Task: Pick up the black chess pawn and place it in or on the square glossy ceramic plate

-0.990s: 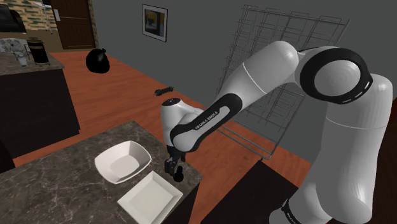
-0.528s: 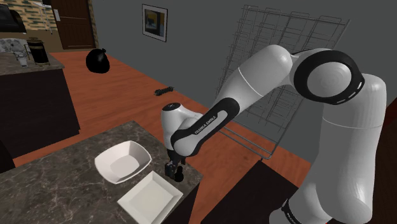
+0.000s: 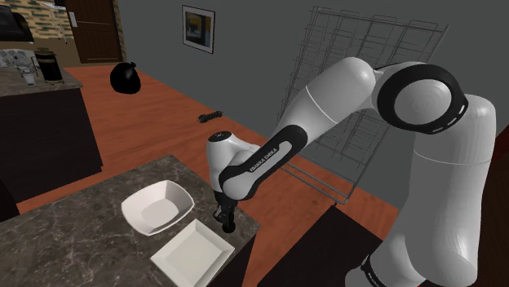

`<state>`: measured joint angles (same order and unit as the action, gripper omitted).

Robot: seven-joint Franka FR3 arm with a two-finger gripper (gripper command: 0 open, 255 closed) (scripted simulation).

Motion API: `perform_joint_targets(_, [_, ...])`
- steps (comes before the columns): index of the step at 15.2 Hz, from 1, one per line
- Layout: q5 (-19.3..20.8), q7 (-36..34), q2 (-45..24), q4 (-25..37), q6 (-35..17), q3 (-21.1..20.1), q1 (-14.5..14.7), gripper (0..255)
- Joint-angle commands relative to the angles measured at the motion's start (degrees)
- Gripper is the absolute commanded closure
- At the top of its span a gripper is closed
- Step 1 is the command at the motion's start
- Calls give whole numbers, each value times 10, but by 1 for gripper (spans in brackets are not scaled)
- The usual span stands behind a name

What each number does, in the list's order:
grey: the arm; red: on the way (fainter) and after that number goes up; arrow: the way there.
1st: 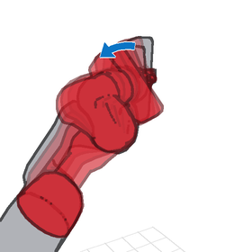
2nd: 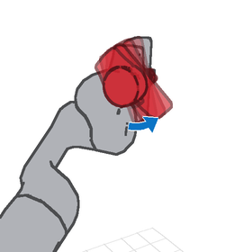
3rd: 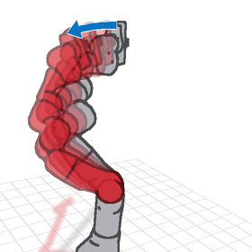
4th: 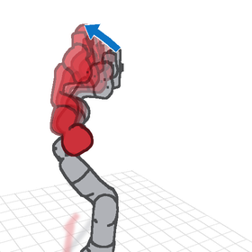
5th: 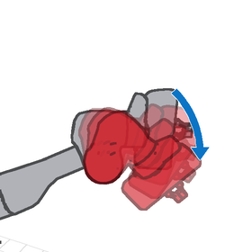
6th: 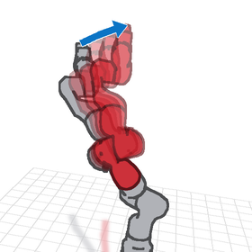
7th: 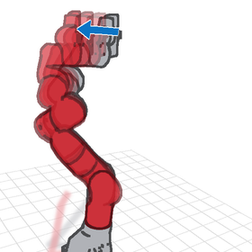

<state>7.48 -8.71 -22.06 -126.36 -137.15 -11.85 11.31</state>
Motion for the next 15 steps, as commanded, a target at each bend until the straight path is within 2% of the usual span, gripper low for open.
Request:
perform_joint_targets(1, [0, 0, -1, 0, -1, 0, 0, 255])
perform_joint_targets(5, [0, 0, -2, 0, -1, 0, 0, 255])
perform_joint_targets(15, [-22, 15, 63, 1, 63, -11, -8, 255])
